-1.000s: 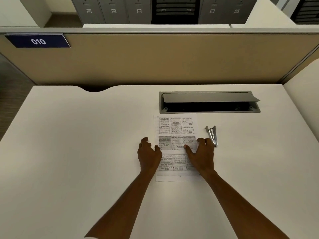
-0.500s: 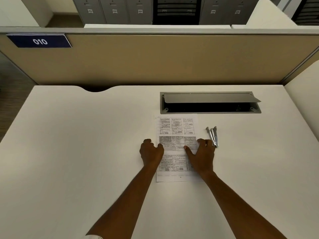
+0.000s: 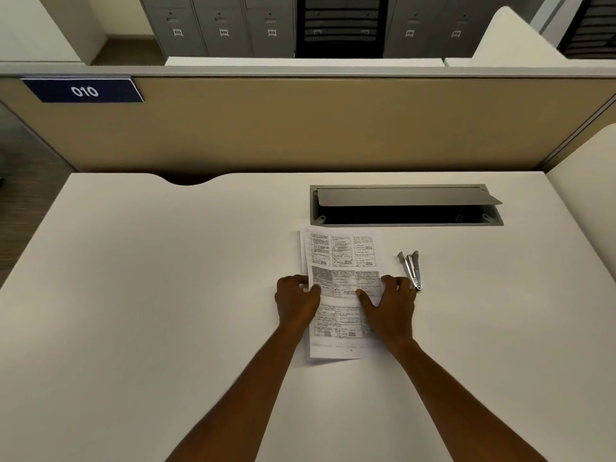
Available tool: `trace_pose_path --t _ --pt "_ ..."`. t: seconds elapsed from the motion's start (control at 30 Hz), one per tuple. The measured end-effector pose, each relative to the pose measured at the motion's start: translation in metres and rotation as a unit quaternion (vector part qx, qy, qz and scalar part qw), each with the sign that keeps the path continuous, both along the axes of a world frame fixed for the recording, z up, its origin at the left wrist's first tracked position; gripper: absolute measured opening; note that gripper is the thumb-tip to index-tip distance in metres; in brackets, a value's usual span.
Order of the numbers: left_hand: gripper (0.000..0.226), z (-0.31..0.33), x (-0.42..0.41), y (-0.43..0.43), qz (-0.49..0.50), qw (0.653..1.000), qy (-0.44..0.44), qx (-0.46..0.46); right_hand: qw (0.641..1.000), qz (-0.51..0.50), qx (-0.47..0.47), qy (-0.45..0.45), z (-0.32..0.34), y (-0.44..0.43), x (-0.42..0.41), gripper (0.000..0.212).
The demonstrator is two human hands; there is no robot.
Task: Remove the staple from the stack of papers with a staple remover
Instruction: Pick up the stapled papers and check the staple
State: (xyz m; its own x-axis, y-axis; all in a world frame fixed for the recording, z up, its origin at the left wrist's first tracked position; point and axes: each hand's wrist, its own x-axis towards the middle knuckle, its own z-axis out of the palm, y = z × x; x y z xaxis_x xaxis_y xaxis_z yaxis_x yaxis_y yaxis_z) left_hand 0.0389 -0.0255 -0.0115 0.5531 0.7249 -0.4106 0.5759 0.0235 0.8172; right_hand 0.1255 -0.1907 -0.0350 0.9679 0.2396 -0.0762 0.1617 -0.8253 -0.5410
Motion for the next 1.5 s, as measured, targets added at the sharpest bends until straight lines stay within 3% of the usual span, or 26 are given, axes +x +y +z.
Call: trace_pose_path --t 0.17,0.33,0.5,0.73,1.03,1.23,1.33,1.5 --pt "0.033 0.007 0.001 -0.007 0.005 0.998 -0.044 -0.045 1.0 0.004 -0.01 0.001 0.001 0.0 -0.001 0.062" --pt "0.062 0.008 -0.002 -0.01 0.045 0.992 -0.054 -0.107 1.0 0.01 -0.01 -0.001 0.002 -0.001 -0.003 0.061" --pt "0.038 0.003 -0.007 -0.009 0.008 0.992 -0.061 -0.109 0.999 0.027 -0.017 0.013 0.004 -0.004 -0.003 0.061" --pt "0.034 0.002 -0.015 0.0 0.031 0.977 -0.088 -0.191 0.999 0.003 0.014 0.033 0.015 -0.015 -0.001 0.06" --pt "0.037 0.009 -0.055 0.003 0.068 0.932 -0.133 -0.329 0.967 -0.035 0.181 0.175 0.033 -0.028 -0.023 0.06" --pt "0.039 0.012 -0.099 0.0 0.044 0.942 -0.118 -0.311 0.931 -0.083 0.243 0.26 0.031 -0.04 -0.049 0.049" --pt "0.036 0.005 -0.12 -0.001 0.034 0.956 -0.084 -0.278 0.92 -0.081 0.266 0.276 0.029 -0.046 -0.065 0.027" --pt "0.028 -0.009 -0.147 -0.011 0.014 0.98 -0.027 -0.196 0.934 -0.034 0.227 0.273 0.024 -0.049 -0.095 0.014"
